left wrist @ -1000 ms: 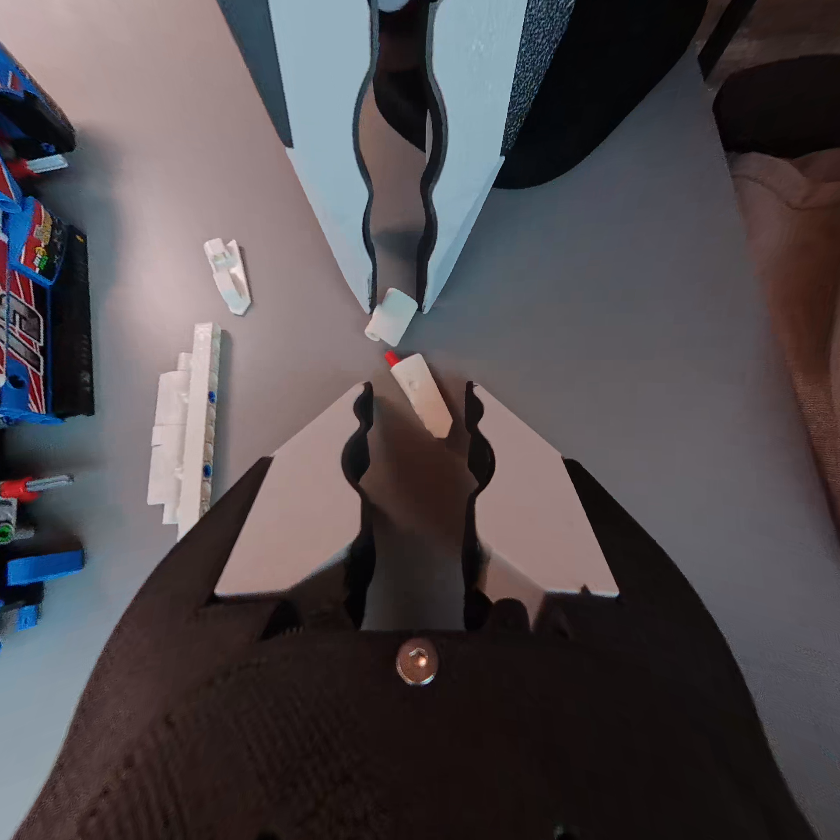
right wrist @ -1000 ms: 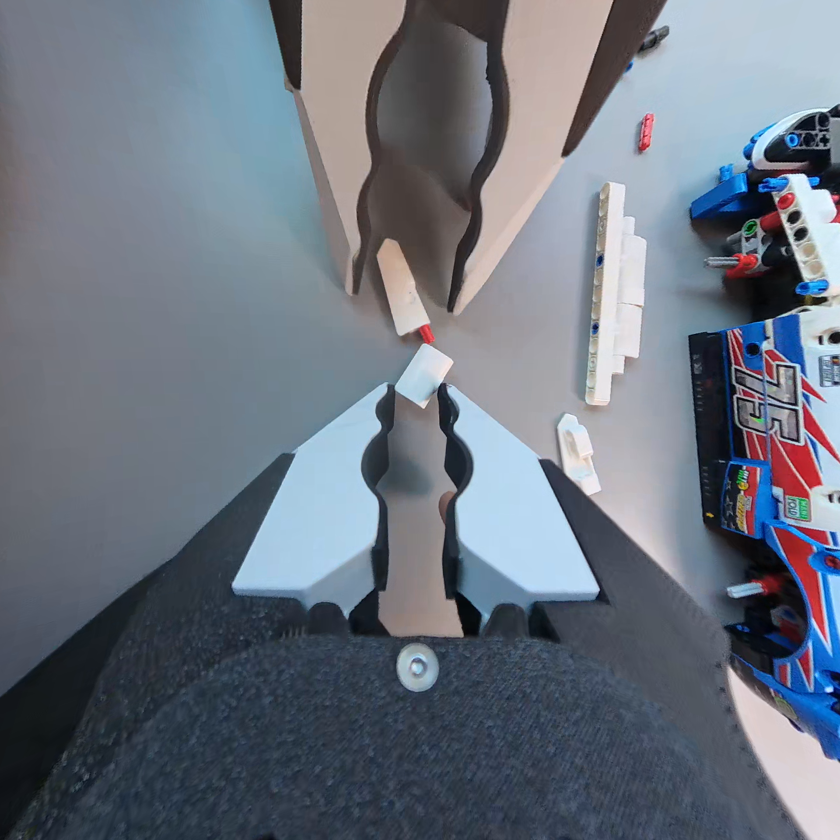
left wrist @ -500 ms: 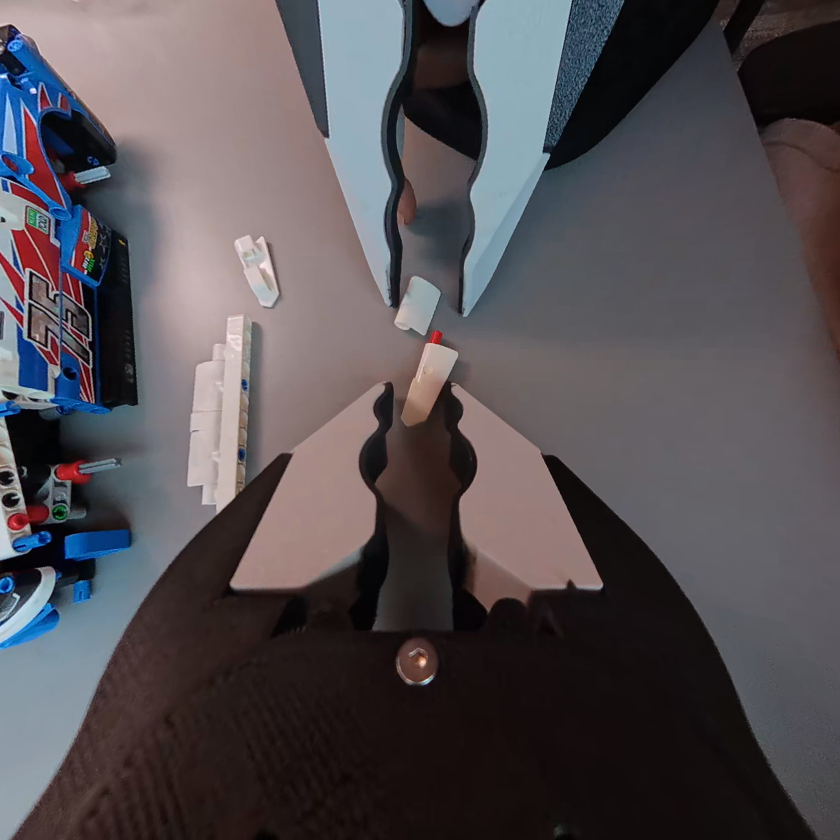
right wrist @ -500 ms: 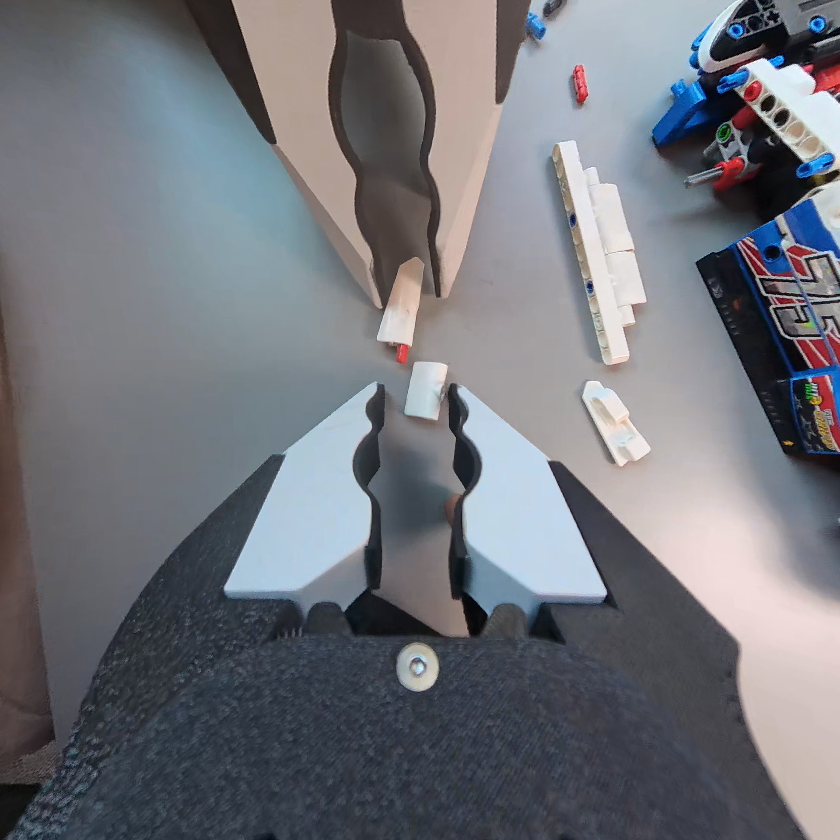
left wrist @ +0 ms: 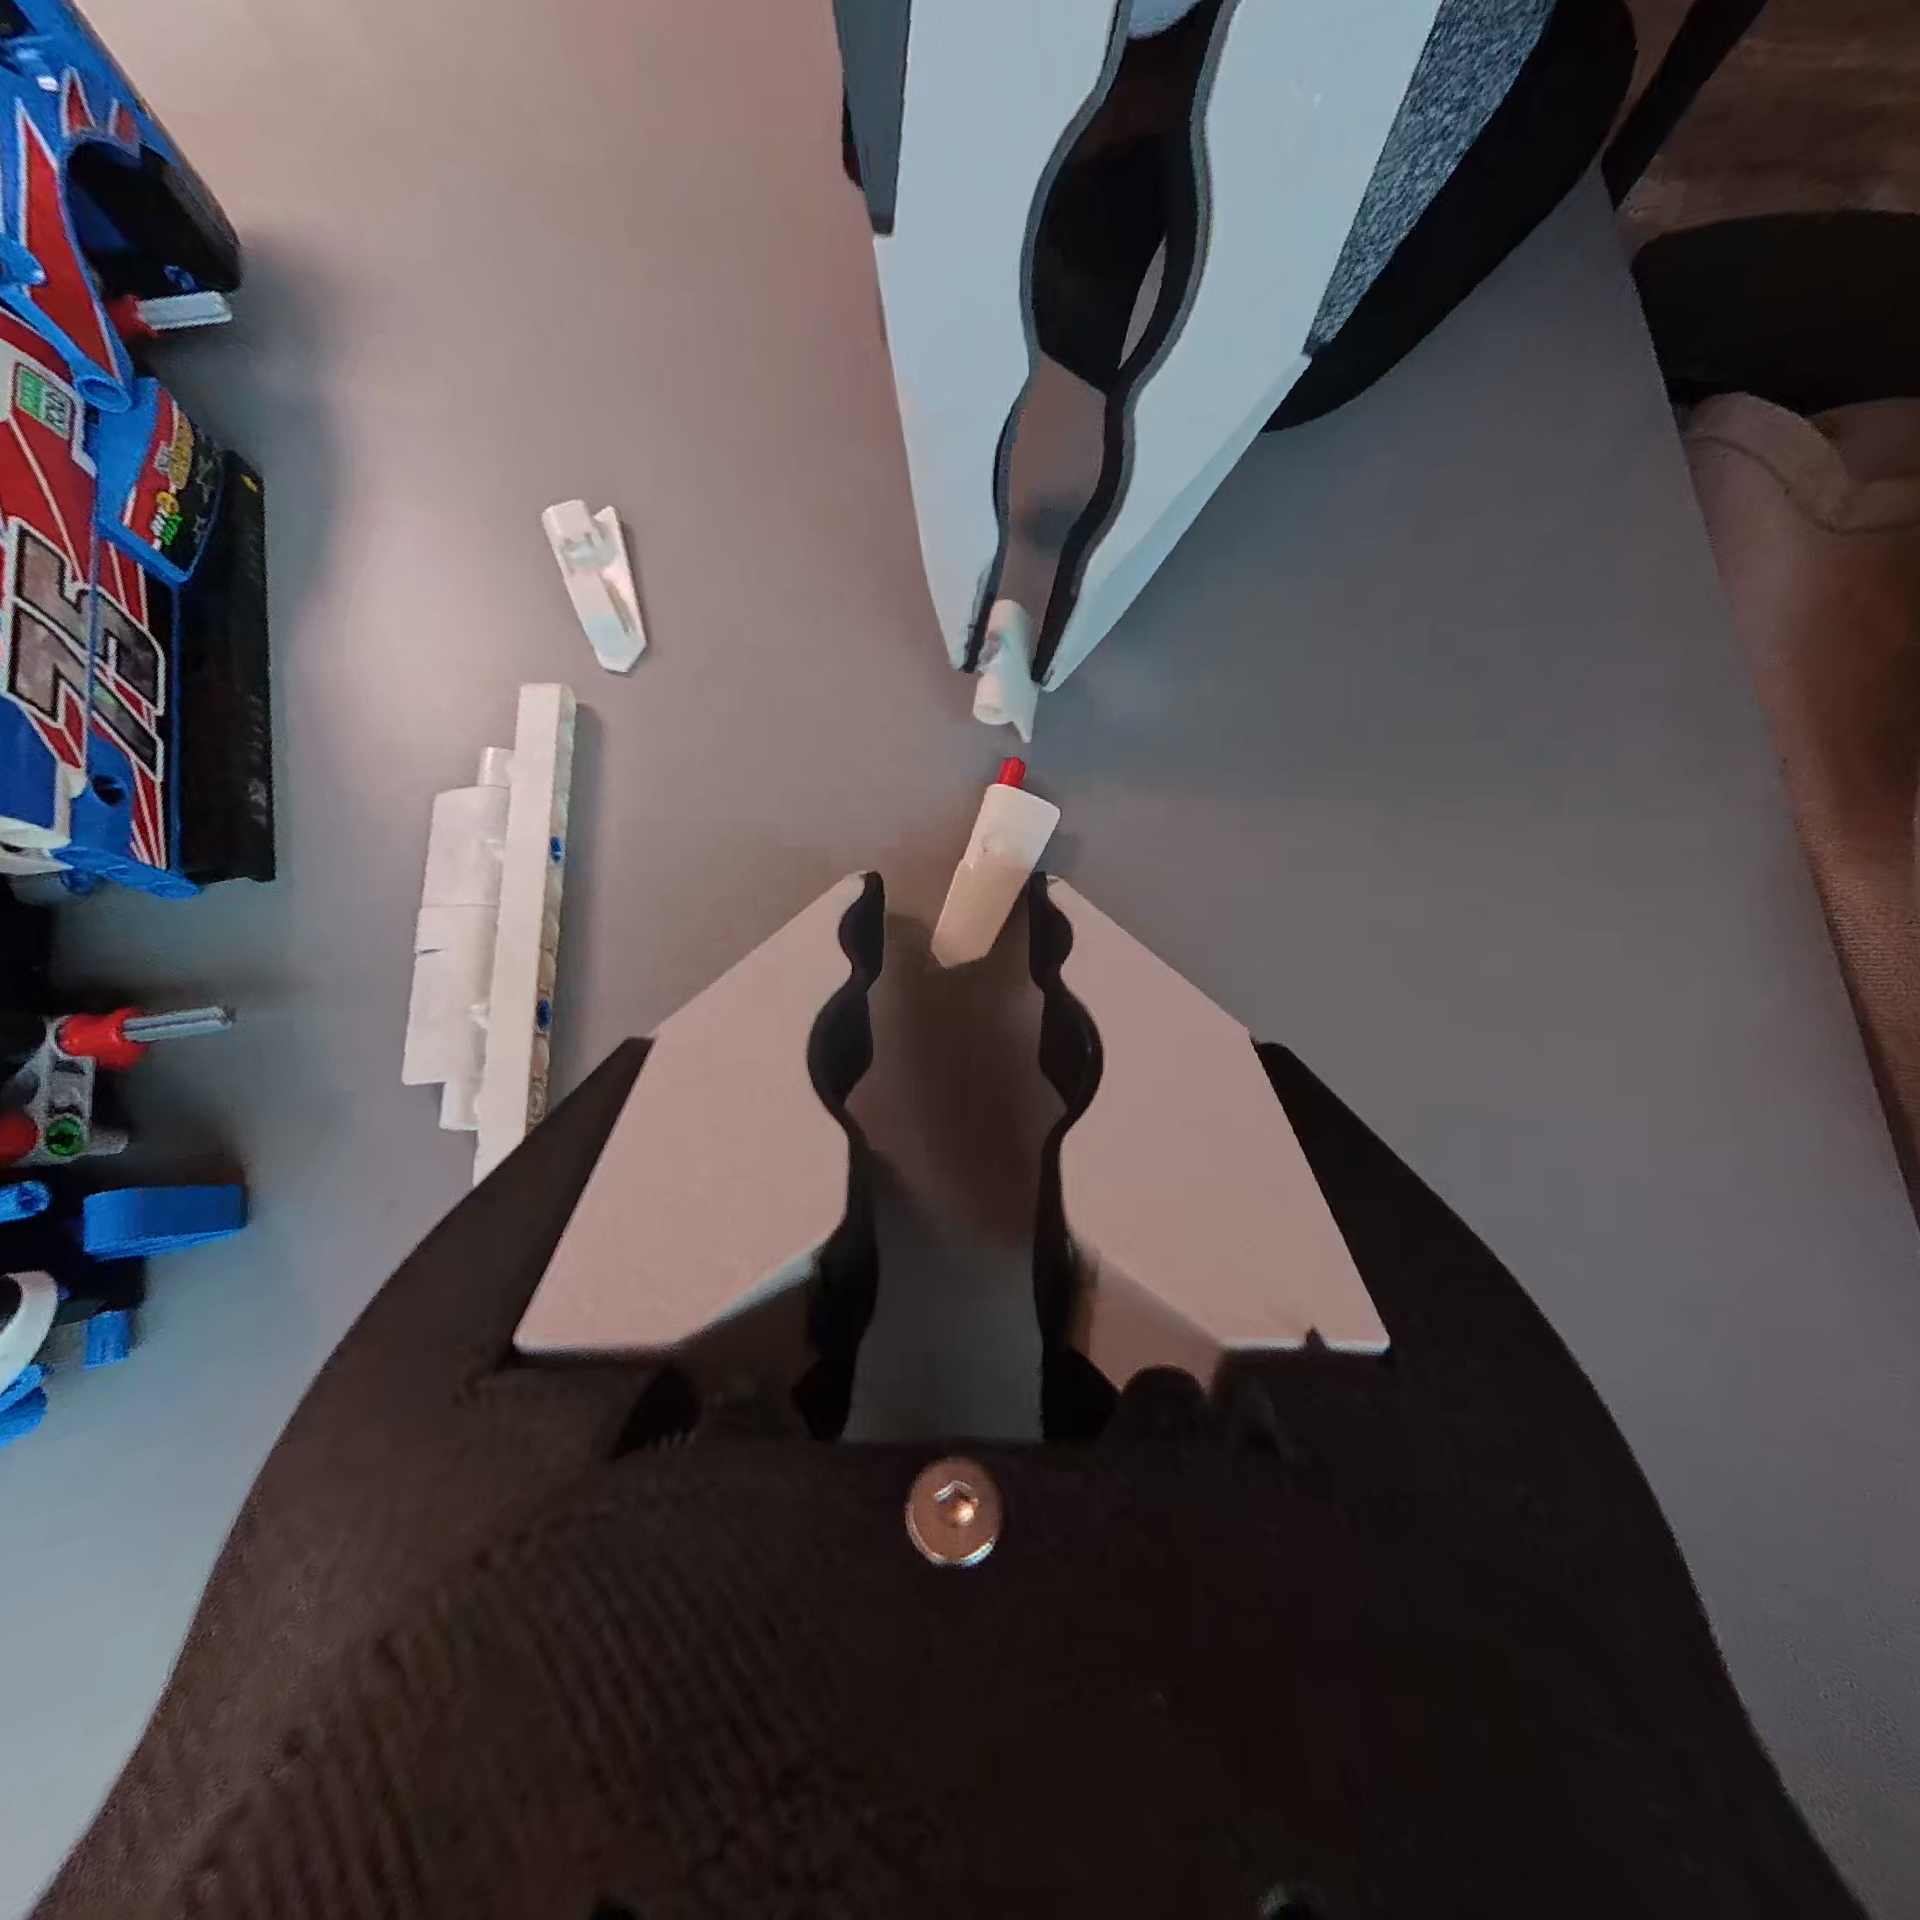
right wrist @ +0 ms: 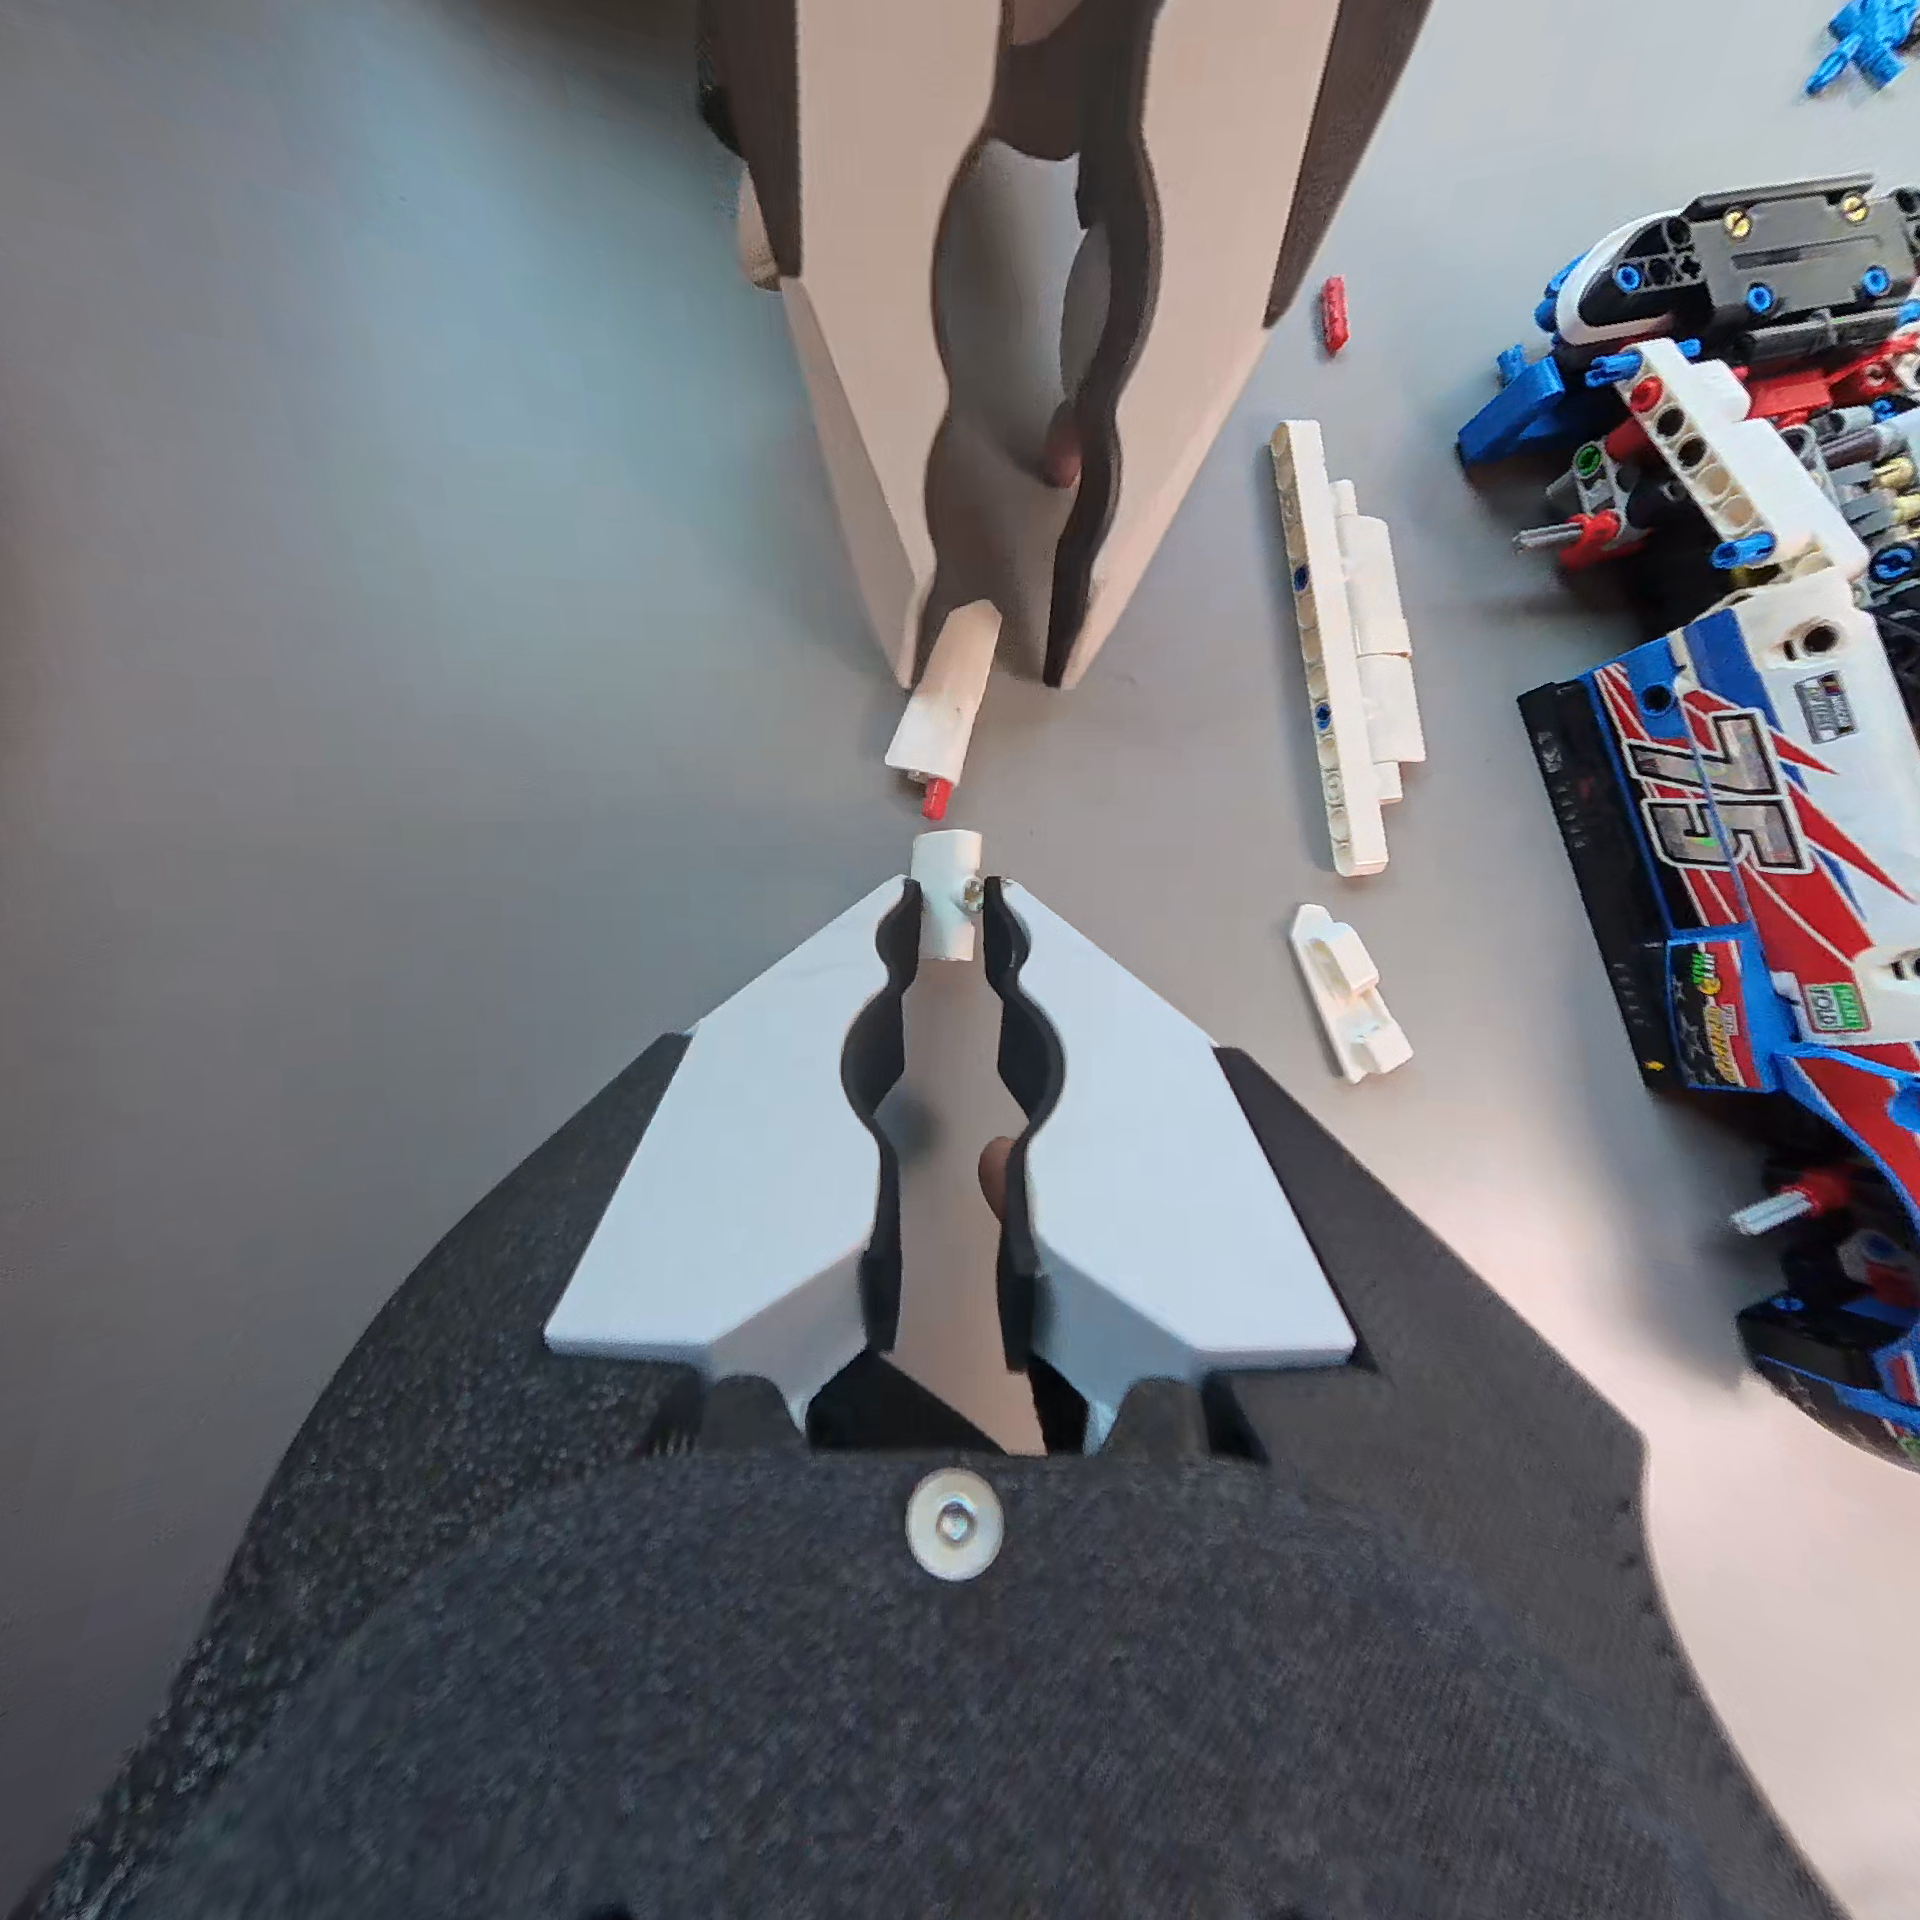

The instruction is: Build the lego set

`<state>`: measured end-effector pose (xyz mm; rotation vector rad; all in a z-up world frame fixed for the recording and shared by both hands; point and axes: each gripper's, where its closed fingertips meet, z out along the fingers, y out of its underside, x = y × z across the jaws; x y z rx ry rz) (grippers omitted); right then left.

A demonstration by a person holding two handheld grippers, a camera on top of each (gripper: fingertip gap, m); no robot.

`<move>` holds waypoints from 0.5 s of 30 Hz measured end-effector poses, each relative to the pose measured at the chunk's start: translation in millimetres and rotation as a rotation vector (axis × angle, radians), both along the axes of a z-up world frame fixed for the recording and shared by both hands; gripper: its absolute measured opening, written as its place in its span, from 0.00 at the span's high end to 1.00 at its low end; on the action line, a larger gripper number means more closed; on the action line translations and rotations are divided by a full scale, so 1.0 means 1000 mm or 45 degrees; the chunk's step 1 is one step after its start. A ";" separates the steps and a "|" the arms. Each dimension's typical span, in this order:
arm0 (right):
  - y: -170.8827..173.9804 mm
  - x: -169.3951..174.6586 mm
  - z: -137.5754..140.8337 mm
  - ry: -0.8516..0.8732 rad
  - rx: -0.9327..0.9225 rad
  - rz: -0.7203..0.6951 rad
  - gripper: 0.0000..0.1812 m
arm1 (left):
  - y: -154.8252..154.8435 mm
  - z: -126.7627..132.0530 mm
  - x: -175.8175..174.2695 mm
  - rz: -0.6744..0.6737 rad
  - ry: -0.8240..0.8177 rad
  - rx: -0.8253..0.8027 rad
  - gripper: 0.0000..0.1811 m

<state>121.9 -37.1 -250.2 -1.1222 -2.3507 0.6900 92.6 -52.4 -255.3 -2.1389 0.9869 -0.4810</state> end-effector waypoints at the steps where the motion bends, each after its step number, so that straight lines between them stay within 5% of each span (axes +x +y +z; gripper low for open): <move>1: 0.000 0.001 0.000 0.007 0.010 0.007 0.95 | 0.001 -0.001 0.000 -0.009 0.013 -0.018 0.87; 8: -0.002 0.003 -0.002 0.020 0.057 0.023 0.95 | -0.005 -0.004 0.010 -0.097 0.087 -0.062 0.94; 15: -0.001 0.003 -0.002 0.006 -0.015 -0.014 0.96 | 0.000 -0.002 0.014 -0.121 0.174 0.179 0.94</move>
